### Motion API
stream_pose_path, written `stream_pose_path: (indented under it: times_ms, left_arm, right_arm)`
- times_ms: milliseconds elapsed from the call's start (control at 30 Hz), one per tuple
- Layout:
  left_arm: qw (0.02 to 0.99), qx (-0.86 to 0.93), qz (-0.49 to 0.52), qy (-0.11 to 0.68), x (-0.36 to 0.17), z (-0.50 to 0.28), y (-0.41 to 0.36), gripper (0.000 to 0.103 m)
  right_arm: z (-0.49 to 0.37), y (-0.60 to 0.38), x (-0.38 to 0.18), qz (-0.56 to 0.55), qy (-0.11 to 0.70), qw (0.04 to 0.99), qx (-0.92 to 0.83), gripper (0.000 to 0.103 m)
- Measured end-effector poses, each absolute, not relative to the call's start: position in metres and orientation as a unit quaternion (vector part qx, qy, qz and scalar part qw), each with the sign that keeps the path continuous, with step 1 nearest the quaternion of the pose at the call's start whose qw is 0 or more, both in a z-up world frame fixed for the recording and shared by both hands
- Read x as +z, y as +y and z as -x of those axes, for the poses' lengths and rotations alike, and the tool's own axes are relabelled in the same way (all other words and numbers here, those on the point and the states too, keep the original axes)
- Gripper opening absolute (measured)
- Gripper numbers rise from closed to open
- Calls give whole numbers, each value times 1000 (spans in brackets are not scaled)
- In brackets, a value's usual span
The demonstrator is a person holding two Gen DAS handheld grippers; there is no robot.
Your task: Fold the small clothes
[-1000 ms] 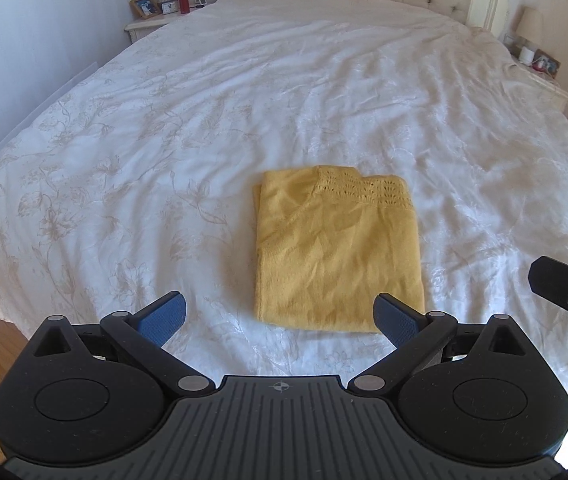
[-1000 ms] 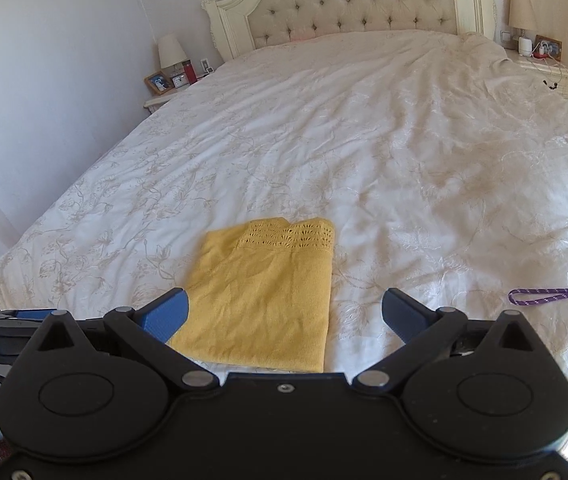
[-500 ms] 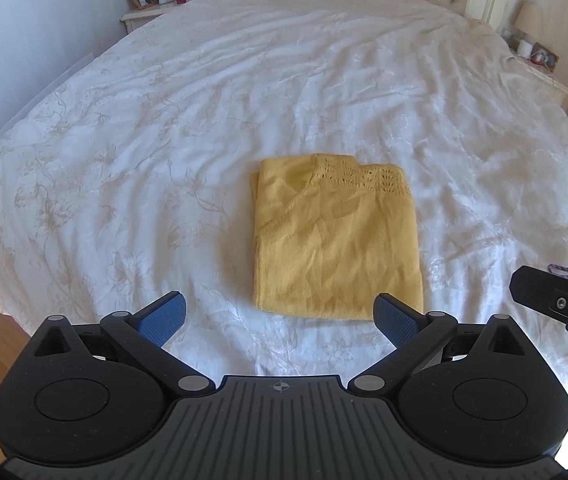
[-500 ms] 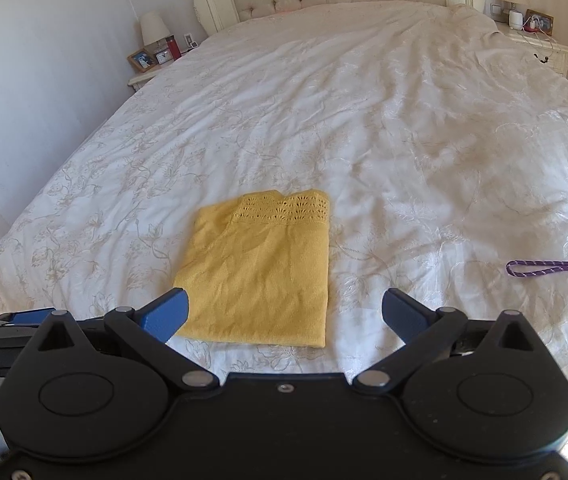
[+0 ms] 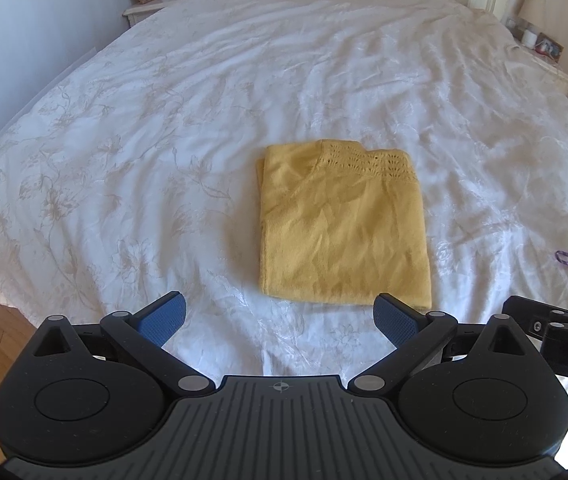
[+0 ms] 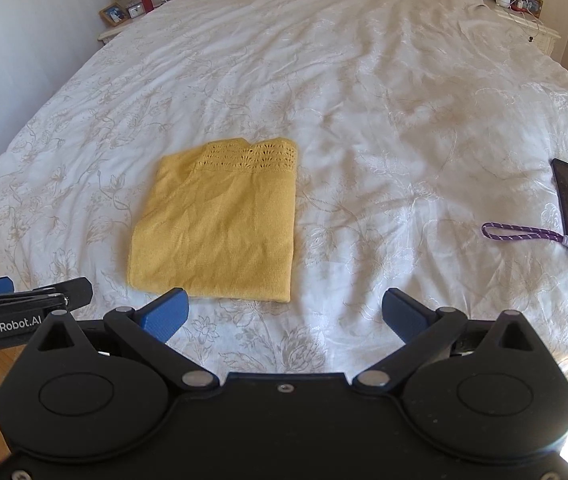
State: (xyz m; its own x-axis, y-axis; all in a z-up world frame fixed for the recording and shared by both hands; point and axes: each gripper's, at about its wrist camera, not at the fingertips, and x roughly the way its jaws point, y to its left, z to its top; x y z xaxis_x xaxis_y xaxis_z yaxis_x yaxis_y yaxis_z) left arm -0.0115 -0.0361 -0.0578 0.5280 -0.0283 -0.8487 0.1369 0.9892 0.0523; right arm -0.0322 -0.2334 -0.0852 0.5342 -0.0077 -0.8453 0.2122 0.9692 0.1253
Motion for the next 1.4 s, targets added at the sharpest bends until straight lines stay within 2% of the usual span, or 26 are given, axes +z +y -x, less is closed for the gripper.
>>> stream_pose_path:
  times_ms: [1400]
  left_arm:
    - [859,-47,-65,506,-71,-9,-23,102]
  right_arm:
    - [7,-229,-96,-124,502,852,-81,102]
